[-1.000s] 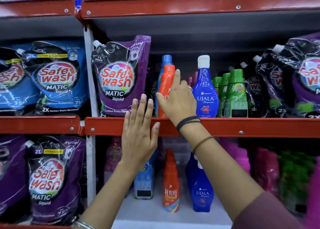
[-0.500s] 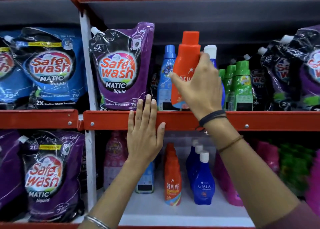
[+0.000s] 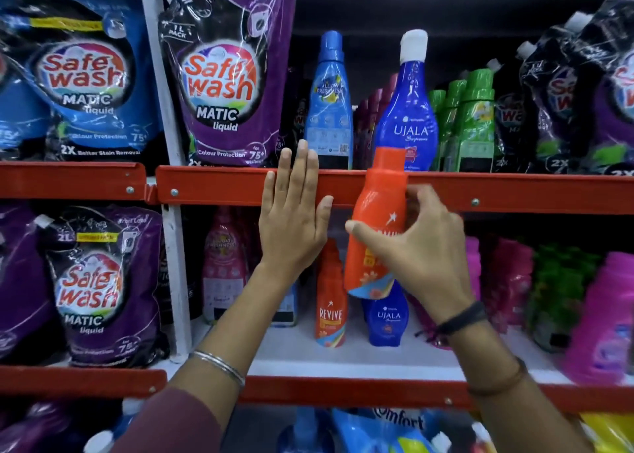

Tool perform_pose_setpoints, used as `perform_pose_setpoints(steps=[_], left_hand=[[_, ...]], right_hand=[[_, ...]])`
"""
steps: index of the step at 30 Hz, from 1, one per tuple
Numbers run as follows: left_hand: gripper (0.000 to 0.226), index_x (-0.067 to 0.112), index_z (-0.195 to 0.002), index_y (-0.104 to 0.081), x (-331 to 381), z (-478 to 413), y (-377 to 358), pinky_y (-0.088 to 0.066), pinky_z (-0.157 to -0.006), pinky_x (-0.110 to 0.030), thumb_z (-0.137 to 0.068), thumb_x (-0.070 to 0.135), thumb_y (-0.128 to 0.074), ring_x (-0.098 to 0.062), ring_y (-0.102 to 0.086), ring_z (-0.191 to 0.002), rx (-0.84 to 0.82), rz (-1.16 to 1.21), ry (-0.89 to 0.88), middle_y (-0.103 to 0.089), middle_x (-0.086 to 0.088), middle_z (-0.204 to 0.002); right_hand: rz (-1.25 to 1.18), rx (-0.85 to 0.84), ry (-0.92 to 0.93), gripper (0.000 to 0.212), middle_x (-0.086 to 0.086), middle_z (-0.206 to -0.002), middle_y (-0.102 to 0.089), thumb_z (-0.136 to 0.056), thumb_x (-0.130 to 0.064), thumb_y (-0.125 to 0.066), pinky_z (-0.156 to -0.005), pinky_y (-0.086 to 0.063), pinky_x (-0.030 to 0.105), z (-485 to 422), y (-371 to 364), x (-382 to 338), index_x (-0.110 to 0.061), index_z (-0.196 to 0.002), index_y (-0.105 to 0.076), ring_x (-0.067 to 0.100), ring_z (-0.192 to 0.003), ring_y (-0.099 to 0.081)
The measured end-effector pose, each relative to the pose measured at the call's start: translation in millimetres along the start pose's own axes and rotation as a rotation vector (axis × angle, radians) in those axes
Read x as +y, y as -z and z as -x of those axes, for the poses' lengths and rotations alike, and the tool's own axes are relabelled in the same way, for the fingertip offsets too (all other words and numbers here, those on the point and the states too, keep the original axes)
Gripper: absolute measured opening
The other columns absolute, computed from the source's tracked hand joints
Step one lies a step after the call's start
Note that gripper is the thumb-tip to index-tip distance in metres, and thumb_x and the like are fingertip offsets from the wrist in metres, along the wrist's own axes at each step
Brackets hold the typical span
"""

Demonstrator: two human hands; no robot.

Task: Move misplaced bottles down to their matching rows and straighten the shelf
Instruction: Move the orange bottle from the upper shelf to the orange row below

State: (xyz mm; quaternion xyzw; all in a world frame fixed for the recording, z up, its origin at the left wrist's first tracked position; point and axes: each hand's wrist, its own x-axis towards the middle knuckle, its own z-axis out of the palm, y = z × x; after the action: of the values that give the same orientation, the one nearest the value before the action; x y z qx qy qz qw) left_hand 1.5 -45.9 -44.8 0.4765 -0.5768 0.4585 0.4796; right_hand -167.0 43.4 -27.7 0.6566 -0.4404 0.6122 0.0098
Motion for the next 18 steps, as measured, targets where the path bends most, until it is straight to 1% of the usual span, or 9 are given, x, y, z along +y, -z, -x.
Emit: perform_pose_setpoints(steps=[3, 7, 11, 14, 18], left_hand=[[0.058, 0.009, -0.151, -0.018, 0, 1, -1, -0.002, -0.121, -0.036, -0.101, 0.040, -0.020, -0.021, -0.011, -0.148, 0.009, -0.011, -0.001, -0.021, -0.009, -0.159], [0.058, 0.009, -0.151, -0.020, 0, 2, -3, -0.003, -0.121, -0.036, -0.101, 0.038, -0.027, -0.019, -0.008, -0.148, 0.034, -0.008, 0.001, -0.024, -0.009, -0.159], [0.058, 0.008, -0.150, -0.020, 0, 2, -3, -0.003, -0.121, -0.036, -0.100, 0.037, -0.029, -0.024, -0.014, -0.147, 0.038, 0.004, -0.002, -0.026, -0.011, -0.158], [0.058, 0.007, -0.150, -0.021, 0, 1, -3, -0.006, -0.121, -0.037, -0.100, 0.038, -0.027, -0.024, -0.015, -0.147, 0.044, 0.000, -0.005, -0.027, -0.011, -0.157], [0.059, 0.006, -0.149, -0.024, 0, 1, -5, -0.008, -0.121, -0.038, -0.101, 0.040, -0.023, -0.025, -0.019, -0.146, 0.060, -0.011, -0.011, -0.030, -0.012, -0.156]], right_hand=[[0.002, -0.070, -0.051, 0.065, 0.000, -0.094, -0.071, -0.054, -0.056, -0.078, -0.073, -0.056, 0.041, 21, -19, 24, -0.023, -0.103, -0.052, 0.019, -0.083, -0.068], [0.018, -0.164, -0.107, 0.064, 0.003, -0.095, -0.069, -0.054, -0.053, -0.079, -0.073, -0.054, 0.041, 44, -49, 52, -0.020, -0.100, -0.049, 0.024, -0.086, -0.067], [0.019, -0.275, -0.174, 0.062, 0.005, -0.096, -0.067, -0.057, -0.047, -0.081, -0.070, -0.050, 0.034, 62, -77, 76, -0.017, -0.098, -0.045, 0.024, -0.085, -0.064], [0.013, -0.320, -0.223, 0.061, 0.006, -0.094, -0.066, -0.058, -0.045, -0.082, -0.066, -0.044, 0.031, 74, -94, 90, -0.015, -0.094, -0.042, 0.026, -0.084, -0.062], [0.023, -0.347, -0.262, 0.064, 0.010, -0.100, -0.067, -0.057, -0.041, -0.085, -0.070, -0.047, 0.032, 81, -111, 101, -0.015, -0.096, -0.042, 0.029, -0.090, -0.064]])
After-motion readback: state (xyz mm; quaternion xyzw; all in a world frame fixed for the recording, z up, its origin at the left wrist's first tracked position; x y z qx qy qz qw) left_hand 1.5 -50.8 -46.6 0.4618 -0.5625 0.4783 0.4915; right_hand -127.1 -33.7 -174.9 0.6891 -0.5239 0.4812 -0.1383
